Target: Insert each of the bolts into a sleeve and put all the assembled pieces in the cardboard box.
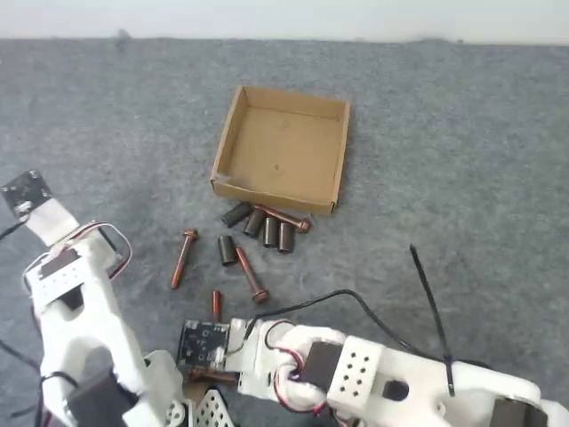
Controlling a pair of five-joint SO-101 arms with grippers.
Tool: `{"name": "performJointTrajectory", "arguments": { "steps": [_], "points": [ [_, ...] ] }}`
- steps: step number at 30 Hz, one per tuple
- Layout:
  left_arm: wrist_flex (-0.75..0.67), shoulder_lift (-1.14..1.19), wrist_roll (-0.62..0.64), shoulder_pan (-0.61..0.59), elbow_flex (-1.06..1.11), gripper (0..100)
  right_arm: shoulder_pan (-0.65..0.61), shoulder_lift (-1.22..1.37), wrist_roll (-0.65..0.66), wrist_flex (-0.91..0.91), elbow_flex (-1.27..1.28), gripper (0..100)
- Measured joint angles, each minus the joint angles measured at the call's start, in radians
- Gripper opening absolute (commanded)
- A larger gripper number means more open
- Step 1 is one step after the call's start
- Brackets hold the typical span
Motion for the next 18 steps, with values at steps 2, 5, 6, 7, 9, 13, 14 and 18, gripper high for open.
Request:
{"name": "performJointTrajectory", "arguments": {
  "steps": [2, 5, 6, 7, 9, 13, 14, 18],
  "points": [
    [0.000, 0.002, 0.000, 0.002, 0.000, 1, -0.015, 0.000, 0.000, 0.002, 0.000, 10.7],
    [0.000, 0.002, 0.002, 0.000, 0.000, 1, -0.049, 0.002, -0.002, 0.002, 0.000, 10.7],
    [0.000, 0.002, 0.002, 0.002, 0.000, 1, -0.066, 0.002, -0.002, 0.006, 0.000, 11.2],
    [0.000, 0.002, 0.002, 0.002, 0.000, 1, -0.081, 0.002, -0.002, 0.017, 0.000, 12.2],
    [0.000, 0.002, 0.002, 0.000, 0.000, 1, -0.120, 0.002, -0.002, 0.037, 0.002, 14.8],
    [0.000, 0.002, 0.002, 0.000, 0.000, 1, -0.133, 0.002, -0.003, 0.052, 0.002, 15.4],
    [0.000, 0.002, 0.002, 0.000, 0.000, 1, -0.133, 0.002, -0.003, 0.052, 0.002, 15.0],
    [0.000, 0.002, 0.002, 0.000, 0.000, 1, -0.133, 0.002, -0.002, 0.052, 0.002, 14.9]
  ]
}}
